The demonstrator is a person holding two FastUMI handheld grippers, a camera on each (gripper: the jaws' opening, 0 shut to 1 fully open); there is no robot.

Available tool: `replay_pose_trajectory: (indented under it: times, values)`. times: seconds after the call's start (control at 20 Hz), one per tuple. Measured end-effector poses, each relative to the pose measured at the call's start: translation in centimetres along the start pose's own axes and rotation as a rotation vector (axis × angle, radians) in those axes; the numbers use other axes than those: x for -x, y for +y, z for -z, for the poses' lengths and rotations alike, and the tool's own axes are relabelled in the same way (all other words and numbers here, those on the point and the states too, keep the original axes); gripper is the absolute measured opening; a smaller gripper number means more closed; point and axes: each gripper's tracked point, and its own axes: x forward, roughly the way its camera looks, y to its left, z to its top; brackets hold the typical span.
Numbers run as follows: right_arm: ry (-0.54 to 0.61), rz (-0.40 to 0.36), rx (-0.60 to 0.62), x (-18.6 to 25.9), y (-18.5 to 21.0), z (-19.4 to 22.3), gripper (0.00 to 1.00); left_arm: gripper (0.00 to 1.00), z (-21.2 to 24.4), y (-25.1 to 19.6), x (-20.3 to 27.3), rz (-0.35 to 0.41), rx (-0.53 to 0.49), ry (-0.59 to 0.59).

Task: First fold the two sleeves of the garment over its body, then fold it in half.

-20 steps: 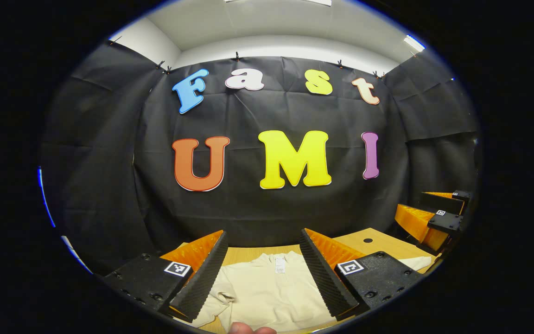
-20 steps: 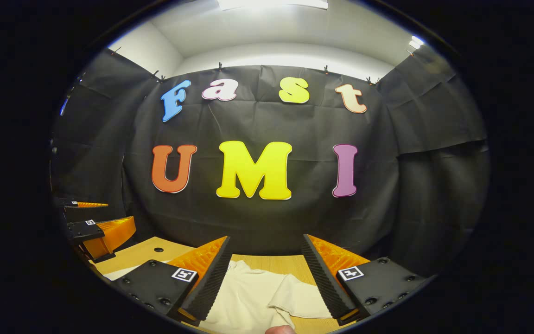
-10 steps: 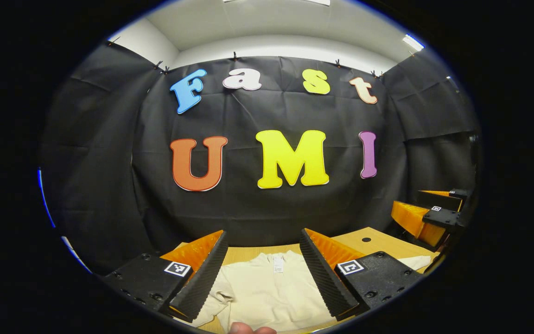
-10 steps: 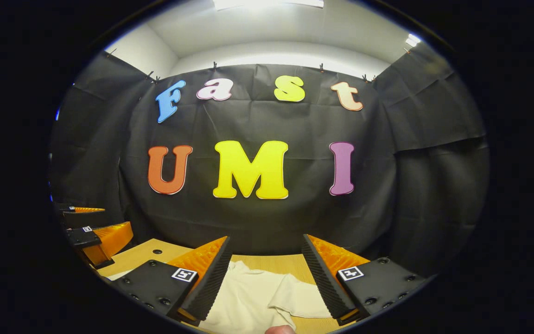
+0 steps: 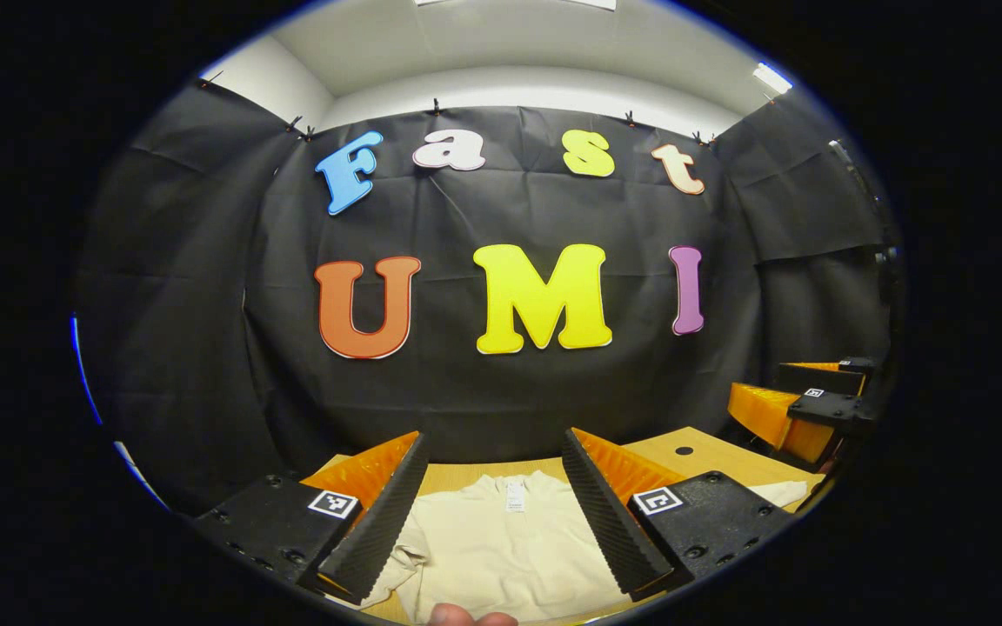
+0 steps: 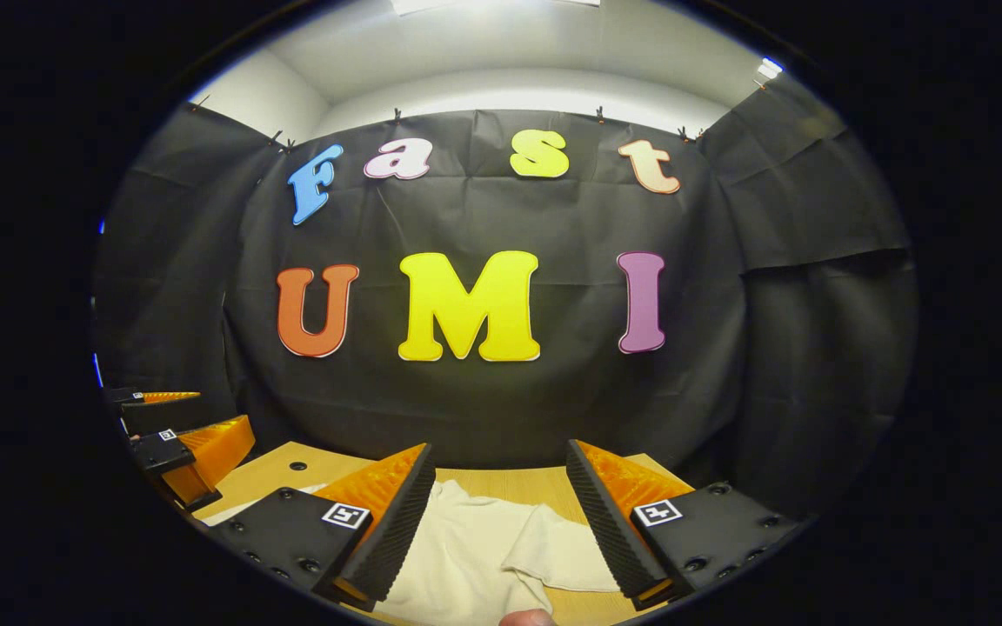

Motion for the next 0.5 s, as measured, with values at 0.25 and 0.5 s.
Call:
replay_pose_trajectory:
  times: [0.25,0.5]
  values:
    - [0.044,0.022,0.008,-0.4,-4.2,1.0,0.94,0.99,1.0,-0.7,-0.4,-0.001,0.005,0.028]
    - [0.144,0.061,0.073,0.3,-11.5,4.5,0.94,0.98,1.7,-2.0,-0.9,0.010,-0.001,0.051]
